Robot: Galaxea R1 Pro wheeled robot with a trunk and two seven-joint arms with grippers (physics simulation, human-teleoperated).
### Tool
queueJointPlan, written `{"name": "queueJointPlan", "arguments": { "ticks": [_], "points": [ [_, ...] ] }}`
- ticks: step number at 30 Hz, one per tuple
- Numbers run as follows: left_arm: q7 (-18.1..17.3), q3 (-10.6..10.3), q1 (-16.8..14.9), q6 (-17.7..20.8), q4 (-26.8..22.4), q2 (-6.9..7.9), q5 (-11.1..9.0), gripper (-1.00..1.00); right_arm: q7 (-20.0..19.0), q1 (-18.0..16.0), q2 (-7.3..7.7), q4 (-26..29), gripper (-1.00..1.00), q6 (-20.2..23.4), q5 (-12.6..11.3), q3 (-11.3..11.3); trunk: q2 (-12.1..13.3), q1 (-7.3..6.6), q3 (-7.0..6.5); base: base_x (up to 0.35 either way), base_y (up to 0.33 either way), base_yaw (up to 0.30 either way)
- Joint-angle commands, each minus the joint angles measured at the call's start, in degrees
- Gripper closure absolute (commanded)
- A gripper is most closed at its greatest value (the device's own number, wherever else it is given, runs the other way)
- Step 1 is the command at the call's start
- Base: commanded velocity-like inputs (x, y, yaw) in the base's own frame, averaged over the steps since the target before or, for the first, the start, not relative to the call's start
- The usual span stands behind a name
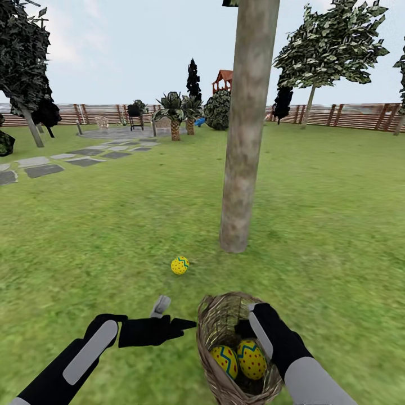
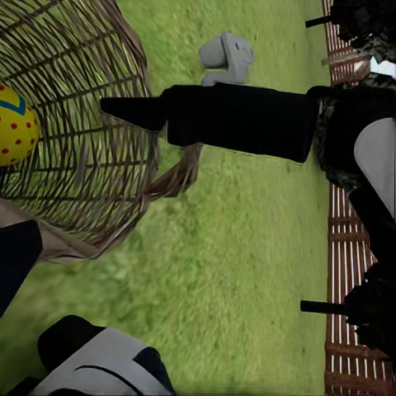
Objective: Take the three Easter eggs out of the wicker basket on the lawn in the garden, then place them on the lawn next to a single tree (choose any tree) so that all three eggs are next to the same tree and none are left in the basket.
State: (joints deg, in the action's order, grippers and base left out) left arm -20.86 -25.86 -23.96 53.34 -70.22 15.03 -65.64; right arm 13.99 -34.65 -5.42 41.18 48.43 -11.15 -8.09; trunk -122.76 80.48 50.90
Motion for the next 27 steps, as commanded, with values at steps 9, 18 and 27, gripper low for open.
{"name": "queueJointPlan", "arguments": {
  "ticks": [9, 18, 27],
  "points": [
    [-0.3, 0.0, 0.0, 0.2, 0.0, 0.42, -2.7, -1.00, 0.4, -0.1, 0.14, 0.1, -1.00, 0.1, -0.6, -0.2, 0.0, -0.01, 0.78, 0.000, 0.000, 0.000],
    [-0.3, 0.0, 0.0, 0.2, 0.0, 0.44, -2.8, -1.00, 0.5, -0.1, 0.07, 0.0, -1.00, 0.1, -0.6, -0.2, 0.0, -0.01, 1.62, 0.000, 0.000, 0.000],
    [-0.3, 0.0, 0.0, 0.2, 0.2, 0.44, -2.8, -1.00, 0.6, -0.1, 0.14, -0.1, -1.00, 0.1, -0.6, -0.2, 0.0, -0.01, 2.45, 0.000, 0.000, 0.000]
  ]
}}
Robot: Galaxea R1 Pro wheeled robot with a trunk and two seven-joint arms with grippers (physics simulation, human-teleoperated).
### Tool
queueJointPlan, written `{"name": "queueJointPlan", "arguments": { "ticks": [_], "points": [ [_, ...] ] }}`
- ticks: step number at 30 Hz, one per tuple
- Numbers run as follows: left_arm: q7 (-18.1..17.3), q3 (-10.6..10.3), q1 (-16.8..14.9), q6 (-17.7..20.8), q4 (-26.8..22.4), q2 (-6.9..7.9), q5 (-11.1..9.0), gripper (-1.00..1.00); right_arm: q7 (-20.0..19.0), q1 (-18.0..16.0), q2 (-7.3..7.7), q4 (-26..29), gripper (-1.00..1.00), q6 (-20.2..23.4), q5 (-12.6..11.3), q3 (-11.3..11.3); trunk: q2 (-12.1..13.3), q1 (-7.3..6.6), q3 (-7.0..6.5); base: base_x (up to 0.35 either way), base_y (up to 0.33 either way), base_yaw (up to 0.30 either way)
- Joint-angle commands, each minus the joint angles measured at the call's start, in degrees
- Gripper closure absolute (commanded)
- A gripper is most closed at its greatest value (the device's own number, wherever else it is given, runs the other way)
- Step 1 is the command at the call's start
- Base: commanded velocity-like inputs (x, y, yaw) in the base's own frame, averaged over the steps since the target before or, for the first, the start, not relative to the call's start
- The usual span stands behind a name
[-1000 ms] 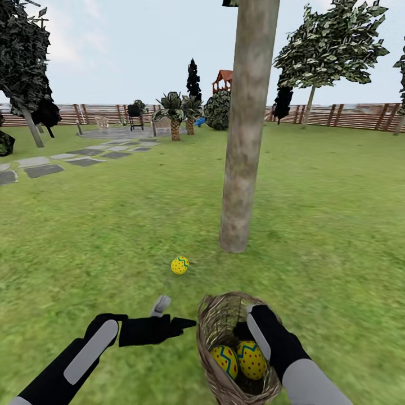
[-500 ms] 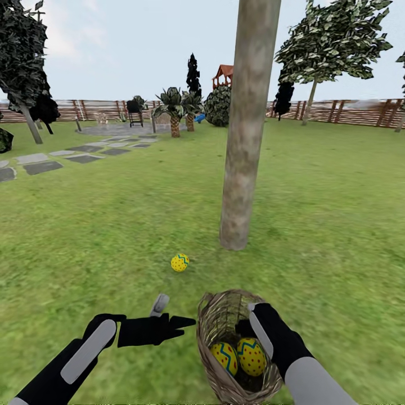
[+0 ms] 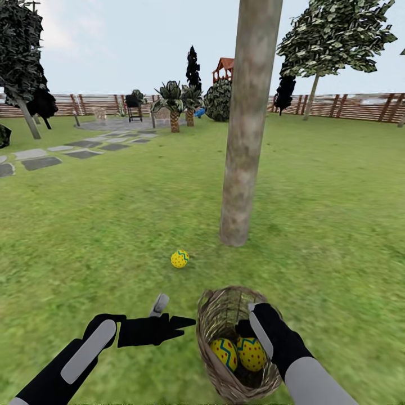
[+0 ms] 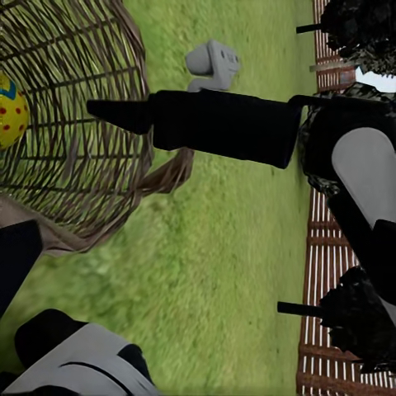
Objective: Take the three Easter eggs out of the wicker basket on the lawn in the garden, then place them on the lawn next to a single tree (choose any tree) so that all three eggs are next to the same tree and none are left in the basket.
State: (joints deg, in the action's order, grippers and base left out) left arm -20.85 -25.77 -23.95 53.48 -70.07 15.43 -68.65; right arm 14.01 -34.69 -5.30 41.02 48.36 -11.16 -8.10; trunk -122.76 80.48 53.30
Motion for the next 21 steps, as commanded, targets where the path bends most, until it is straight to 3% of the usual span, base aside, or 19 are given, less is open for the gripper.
{"name": "queueJointPlan", "arguments": {
  "ticks": [1, 6, 13, 21],
  "points": [
    [-0.3, -0.1, 0.0, 0.0, 0.1, 0.04, 0.2, -1.00, 0.6, 0.0, 0.03, 0.0, -1.00, 0.2, -0.6, -0.2, 0.0, -0.01, 0.15, 0.000, 0.000, 0.000],
    [-0.3, -0.1, 0.0, 0.0, 0.4, -0.04, 0.2, -1.00, 0.6, 0.0, -0.06, -0.1, -1.00, 0.1, -0.5, -0.3, 0.0, -0.01, 0.61, 0.000, 0.024, -0.003],
    [-0.3, -0.1, 0.0, 0.0, 0.5, -0.13, 0.2, -1.00, 0.6, 0.0, 0.02, -0.1, -1.00, 0.2, -0.5, -0.3, 0.0, -0.01, 1.23, 0.000, 0.180, -0.093],
    [-0.3, -0.1, 0.0, 0.0, 0.5, -0.32, 0.2, -1.00, 0.6, 0.0, -0.08, 0.0, -1.00, 0.2, -0.5, -0.3, 0.0, -0.01, 1.42, 0.000, 0.024, -0.068]
  ]
}}
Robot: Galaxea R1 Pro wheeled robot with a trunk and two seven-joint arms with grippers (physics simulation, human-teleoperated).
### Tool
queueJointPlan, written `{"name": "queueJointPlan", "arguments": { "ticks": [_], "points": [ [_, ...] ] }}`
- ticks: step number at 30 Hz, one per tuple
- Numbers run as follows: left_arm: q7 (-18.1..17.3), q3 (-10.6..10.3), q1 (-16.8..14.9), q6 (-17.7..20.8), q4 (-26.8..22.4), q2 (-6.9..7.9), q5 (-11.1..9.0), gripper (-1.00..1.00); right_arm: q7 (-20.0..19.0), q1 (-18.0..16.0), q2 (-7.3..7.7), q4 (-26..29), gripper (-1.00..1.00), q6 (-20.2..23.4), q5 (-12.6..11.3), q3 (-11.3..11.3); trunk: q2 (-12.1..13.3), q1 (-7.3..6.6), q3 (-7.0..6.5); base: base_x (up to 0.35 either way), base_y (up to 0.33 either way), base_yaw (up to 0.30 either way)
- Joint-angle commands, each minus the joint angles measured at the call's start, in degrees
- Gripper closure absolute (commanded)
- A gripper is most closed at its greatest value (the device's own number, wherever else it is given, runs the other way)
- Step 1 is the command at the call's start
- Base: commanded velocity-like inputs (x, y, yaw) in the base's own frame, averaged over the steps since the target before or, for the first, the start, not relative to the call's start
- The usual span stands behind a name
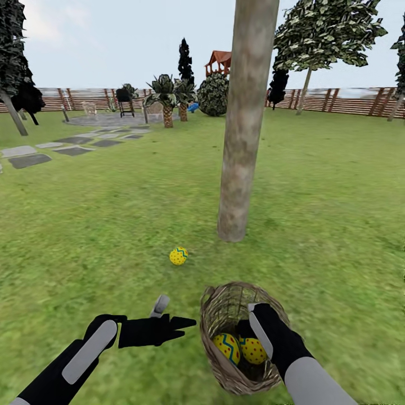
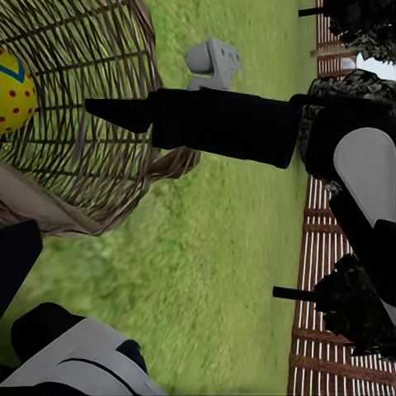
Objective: Take the three Easter eggs out of the wicker basket on the lawn in the garden, then place them on the lawn next to a single tree (choose any tree) so that all three eggs are next to the same tree and none are left in the basket.
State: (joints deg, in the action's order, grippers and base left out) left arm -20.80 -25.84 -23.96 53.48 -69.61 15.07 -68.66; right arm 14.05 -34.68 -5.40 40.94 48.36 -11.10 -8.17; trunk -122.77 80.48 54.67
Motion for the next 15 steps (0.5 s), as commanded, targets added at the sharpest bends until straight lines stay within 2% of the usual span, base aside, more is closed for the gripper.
{"name": "queueJointPlan", "arguments": {
  "ticks": [1, 12, 15],
  "points": [
    [-0.3, -0.1, 0.0, 0.0, 0.0, 0.03, 0.2, -1.00, 0.5, 0.0, 0.00, 0.0, -1.00, 0.2, -0.6, -0.2, 0.0, -0.01, 0.04, 0.027, 0.024, -0.155],
    [-0.3, -0.1, 0.0, 0.0, 0.0, -0.20, 0.2, -1.00, 0.5, 0.0, 0.04, 0.0, -1.00, 0.2, -0.6, -0.2, 0.0, -0.01, -0.24, 0.192, 0.151, -0.267],
    [-0.3, -0.1, 0.0, 0.0, 0.1, -0.21, 0.2, -1.00, 0.5, 0.0, 0.04, 0.0, -1.00, 0.2, -0.6, -0.2, 0.0, -0.01, -0.27, 0.075, 0.044, -0.141]
  ]
}}
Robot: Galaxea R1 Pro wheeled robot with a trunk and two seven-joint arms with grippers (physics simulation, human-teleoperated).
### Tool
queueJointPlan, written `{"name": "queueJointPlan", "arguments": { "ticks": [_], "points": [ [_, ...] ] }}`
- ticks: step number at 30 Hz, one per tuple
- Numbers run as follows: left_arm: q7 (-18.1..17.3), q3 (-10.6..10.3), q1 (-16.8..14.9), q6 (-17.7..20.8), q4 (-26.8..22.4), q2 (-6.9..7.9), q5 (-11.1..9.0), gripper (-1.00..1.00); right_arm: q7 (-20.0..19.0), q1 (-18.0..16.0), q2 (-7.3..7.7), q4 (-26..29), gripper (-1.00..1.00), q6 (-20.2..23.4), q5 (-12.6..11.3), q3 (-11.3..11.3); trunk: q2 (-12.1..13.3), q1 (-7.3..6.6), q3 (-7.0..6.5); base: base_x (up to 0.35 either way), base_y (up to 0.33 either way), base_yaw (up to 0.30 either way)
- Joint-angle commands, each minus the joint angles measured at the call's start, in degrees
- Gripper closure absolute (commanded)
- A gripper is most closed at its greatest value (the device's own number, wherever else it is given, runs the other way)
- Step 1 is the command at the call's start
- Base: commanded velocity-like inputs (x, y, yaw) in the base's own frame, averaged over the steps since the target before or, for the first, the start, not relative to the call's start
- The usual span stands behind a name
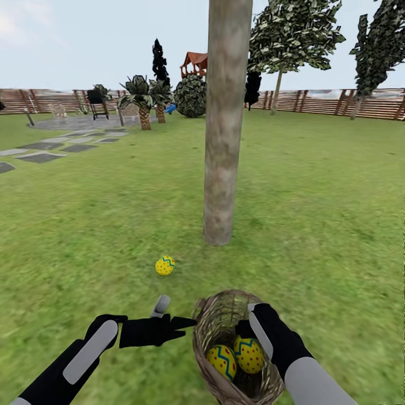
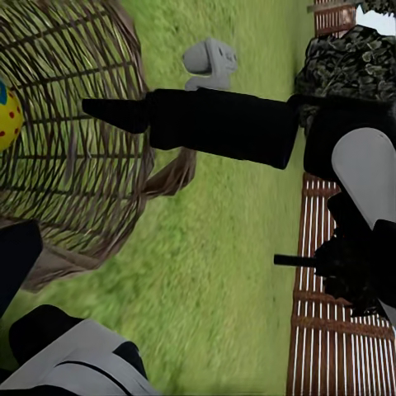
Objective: Take the three Easter eggs out of the wicker basket on the lawn in the garden, then place them on the lawn next to a single tree (choose any tree) so that all three eggs are next to the same tree and none are left in the basket.
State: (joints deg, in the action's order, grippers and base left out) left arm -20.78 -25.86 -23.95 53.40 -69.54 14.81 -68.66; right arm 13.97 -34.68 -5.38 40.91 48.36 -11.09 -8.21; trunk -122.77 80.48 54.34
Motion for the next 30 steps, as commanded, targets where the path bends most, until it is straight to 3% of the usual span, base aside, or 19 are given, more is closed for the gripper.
{"name": "queueJointPlan", "arguments": {
  "ticks": [1, 21, 24, 30],
  "points": [
    [-0.3, -0.1, 0.0, 0.0, 0.0, 0.04, 0.2, -1.00, 0.5, 0.0, 0.02, 0.0, -1.00, 0.2, -0.6, -0.2, 0.0, 0.00, 0.05, 0.029, 0.017, -0.054],
    [-0.3, -0.1, 0.0, 0.0, -0.2, 0.03, 0.1, -1.00, 0.6, 0.0, -0.15, -0.1, -1.00, 0.2, -0.7, -0.3, 0.0, 0.00, 0.27, 0.002, 0.001, -0.017],
    [-0.4, -0.1, 0.0, 0.0, -0.1, -0.02, 0.1, -1.00, 0.6, 0.0, -0.15, -0.1, -1.00, 0.2, -0.7, -0.3, 0.0, 0.00, 0.52, 0.000, 0.000, 0.000],
    [-0.3, -0.1, 0.0, -0.1, -0.1, -0.13, 0.1, -1.00, 0.5, 0.0, 0.09, -0.1, -1.00, 0.2, -0.7, -0.2, -2.4, 1.31, 2.15, 0.000, 0.000, 0.000]
  ]
}}
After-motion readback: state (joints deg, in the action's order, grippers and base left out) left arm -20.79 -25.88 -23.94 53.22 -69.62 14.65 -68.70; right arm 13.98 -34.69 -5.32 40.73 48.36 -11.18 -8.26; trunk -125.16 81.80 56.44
